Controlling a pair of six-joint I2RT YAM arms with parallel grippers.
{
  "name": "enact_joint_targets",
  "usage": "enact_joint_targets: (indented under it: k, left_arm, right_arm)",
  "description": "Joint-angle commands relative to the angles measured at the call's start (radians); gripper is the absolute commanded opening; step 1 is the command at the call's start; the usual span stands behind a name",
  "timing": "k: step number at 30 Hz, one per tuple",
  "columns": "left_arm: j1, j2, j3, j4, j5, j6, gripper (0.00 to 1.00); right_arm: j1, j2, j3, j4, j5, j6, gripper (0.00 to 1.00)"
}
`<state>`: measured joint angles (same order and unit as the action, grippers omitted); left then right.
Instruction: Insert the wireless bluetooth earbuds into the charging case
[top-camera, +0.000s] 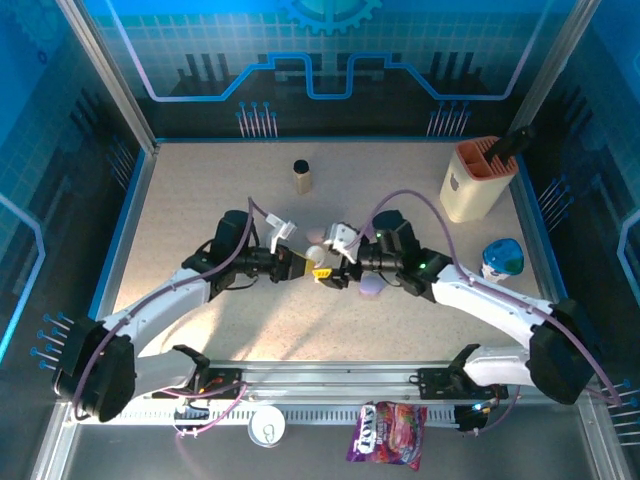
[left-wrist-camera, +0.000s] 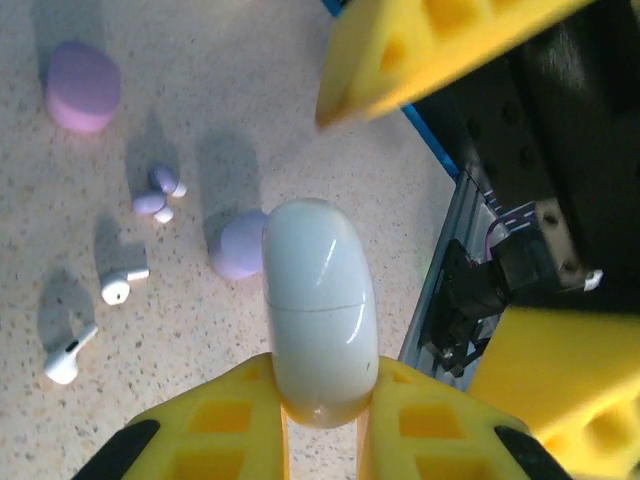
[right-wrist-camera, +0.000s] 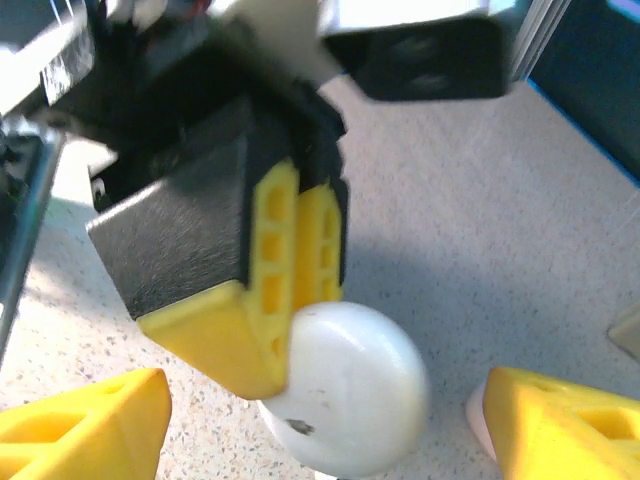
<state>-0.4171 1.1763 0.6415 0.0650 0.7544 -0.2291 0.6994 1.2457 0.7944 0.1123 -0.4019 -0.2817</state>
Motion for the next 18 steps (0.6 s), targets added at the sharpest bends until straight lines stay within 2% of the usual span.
enact_joint_targets:
  k: [1,5,8,11,15,18]
  left_arm:
    - [-0.009,-0.051,-0.077,0.313,0.062,0.042,0.19]
    - [-0.024,-0.063,-0.169,0.593,0.097,0.051,0.18]
    - [-0.034,-0.051,-0.164,0.617,0.128,0.066,0.18]
    - [-0.046,-0.044,-0.155,0.627,0.141,0.083,0.18]
    - [-0.049,-0.036,-0.147,0.630,0.144,0.087,0.18]
    - [-0.055,-0.030,-0.146,0.639,0.151,0.087,0.18]
  right_arm:
    - [-0.064,-0.034,0.009,0.049,-0.223,0.188,0.81]
    - [-0.151,-0.013,0.025,0.087,-0.420,0.371,0.75]
    - [-0.194,0.018,0.032,0.150,-0.547,0.484,0.69]
    - [-0.210,0.033,0.029,0.199,-0.598,0.514,0.64]
    - [-0.210,0.044,0.038,0.178,-0.625,0.498,0.59]
    - [-0.209,0.057,0.048,0.163,-0.629,0.490,0.49]
